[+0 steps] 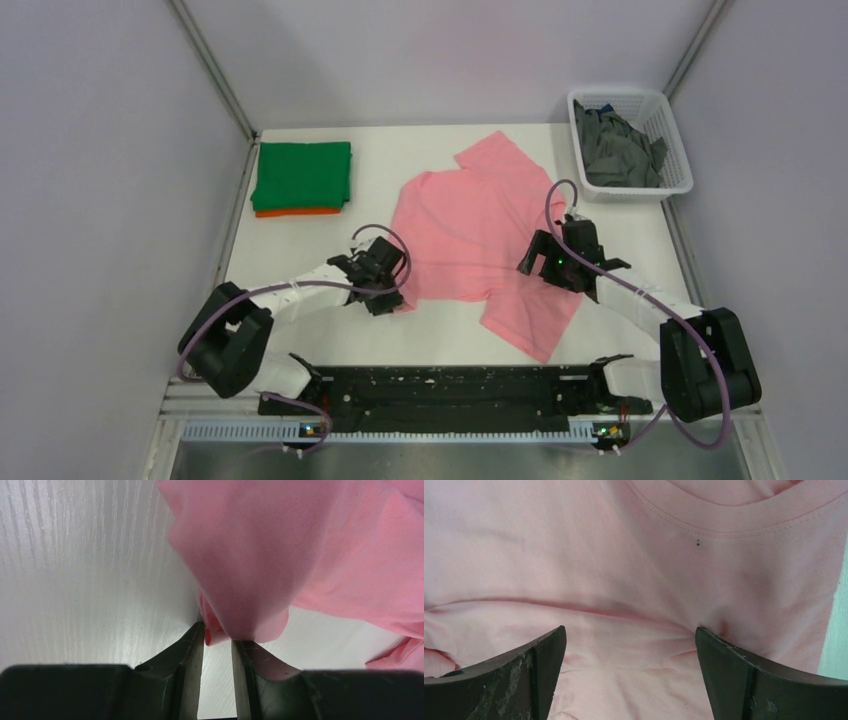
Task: Fold and stack the t-shirts
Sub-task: Flatten out the tshirt
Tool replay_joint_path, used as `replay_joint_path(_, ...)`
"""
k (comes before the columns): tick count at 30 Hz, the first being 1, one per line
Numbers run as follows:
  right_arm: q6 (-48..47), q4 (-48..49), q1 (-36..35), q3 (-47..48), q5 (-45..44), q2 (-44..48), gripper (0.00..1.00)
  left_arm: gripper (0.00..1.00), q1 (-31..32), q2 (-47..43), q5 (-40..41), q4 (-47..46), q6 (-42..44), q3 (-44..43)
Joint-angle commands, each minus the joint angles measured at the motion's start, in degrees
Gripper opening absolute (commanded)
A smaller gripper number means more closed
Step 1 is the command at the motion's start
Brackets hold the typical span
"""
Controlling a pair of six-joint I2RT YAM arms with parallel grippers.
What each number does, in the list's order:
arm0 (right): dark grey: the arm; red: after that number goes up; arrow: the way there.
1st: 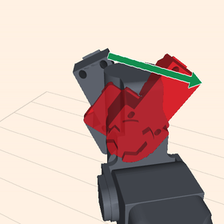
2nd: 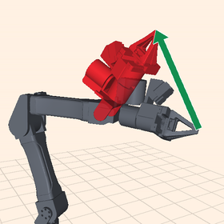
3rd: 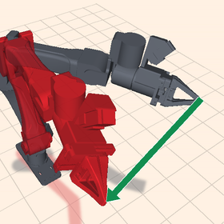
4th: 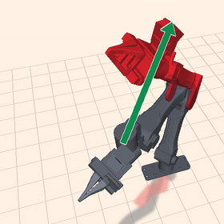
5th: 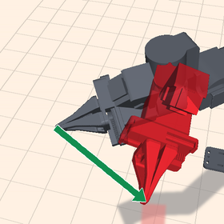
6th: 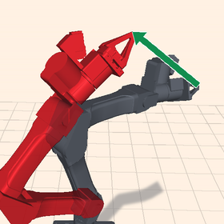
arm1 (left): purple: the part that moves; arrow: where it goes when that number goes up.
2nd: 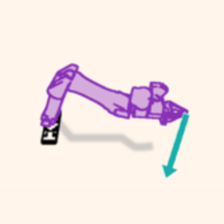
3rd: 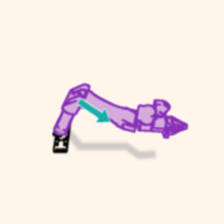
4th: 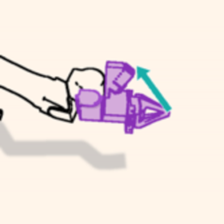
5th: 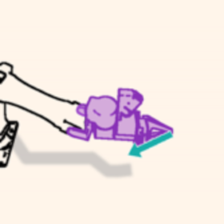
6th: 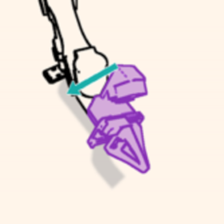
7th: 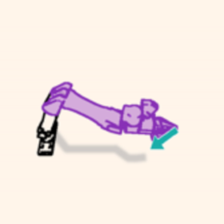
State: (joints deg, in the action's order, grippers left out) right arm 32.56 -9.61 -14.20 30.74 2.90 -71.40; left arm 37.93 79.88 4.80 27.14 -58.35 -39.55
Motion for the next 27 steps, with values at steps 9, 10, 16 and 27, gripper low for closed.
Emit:
replay_joint_path(9,-0.82,-0.46,0.35,-0.02,-1.51,1.3,0.99,0.31,6.08,12.28,8.01,6.69,-2.33,-5.23)
replay_joint_path(10,-0.83,-0.47,0.32,-0.05,-1.58,1.34,0.99,0.3,6.6,13.34,8.47,7.15,-2.55,-5.77)
replay_joint_path(16,-0.9,-0.52,0.33,-0.07,-1.65,1.34,0.99,0.0,7.33,17.82,9.45,8.2,-3.38,-7.22)
replay_joint_path(27,-2.29,-6.04,0.32,3.66,-5.37,3.69,0.99,0.0,6.08,5.77,19.5,14.7,-1.34,-7.58)
